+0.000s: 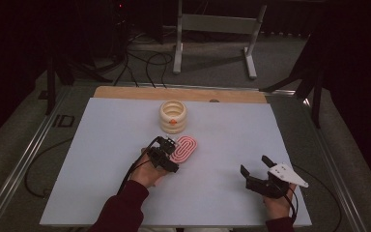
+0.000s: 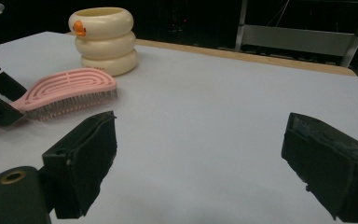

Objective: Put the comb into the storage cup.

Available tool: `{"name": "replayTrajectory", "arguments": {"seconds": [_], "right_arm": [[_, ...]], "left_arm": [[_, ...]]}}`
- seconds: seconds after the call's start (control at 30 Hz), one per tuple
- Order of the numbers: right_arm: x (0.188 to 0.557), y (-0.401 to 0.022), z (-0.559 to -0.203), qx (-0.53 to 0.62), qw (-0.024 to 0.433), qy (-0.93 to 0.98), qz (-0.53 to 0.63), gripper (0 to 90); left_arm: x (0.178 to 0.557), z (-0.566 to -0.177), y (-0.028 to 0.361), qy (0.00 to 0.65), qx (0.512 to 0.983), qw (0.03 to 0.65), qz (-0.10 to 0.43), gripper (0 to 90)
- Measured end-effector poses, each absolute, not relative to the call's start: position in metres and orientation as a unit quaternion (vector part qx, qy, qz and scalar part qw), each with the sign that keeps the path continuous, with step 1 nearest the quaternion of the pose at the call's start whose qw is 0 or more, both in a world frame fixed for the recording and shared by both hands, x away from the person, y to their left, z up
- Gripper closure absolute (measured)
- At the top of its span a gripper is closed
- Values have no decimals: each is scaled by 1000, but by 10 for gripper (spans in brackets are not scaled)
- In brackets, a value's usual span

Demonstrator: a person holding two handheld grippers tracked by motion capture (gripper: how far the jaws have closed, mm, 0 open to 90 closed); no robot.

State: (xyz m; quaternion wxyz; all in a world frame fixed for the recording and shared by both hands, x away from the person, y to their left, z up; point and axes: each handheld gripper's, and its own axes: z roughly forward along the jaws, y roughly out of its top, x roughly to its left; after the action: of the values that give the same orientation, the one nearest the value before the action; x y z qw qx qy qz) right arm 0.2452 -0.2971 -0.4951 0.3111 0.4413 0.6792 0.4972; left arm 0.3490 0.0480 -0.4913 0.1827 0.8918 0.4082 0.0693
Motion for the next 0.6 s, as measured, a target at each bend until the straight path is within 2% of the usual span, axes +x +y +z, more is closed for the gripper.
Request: {"name": "replayTrajectory", "arguments": {"seconds": [0.23,0.5,0.6], "right_arm": [[246,-295,-496,438,310,684,495,104],[246,-295,-496,436,309,685,495,104],[246,-295,-496,436,309,686,494,104]], "left_arm": [[351,-495,48,409,894,176,57,547],[354,-494,50,413,892,176,49,654],[354,-494,51,414,891,177,47,664]]}}
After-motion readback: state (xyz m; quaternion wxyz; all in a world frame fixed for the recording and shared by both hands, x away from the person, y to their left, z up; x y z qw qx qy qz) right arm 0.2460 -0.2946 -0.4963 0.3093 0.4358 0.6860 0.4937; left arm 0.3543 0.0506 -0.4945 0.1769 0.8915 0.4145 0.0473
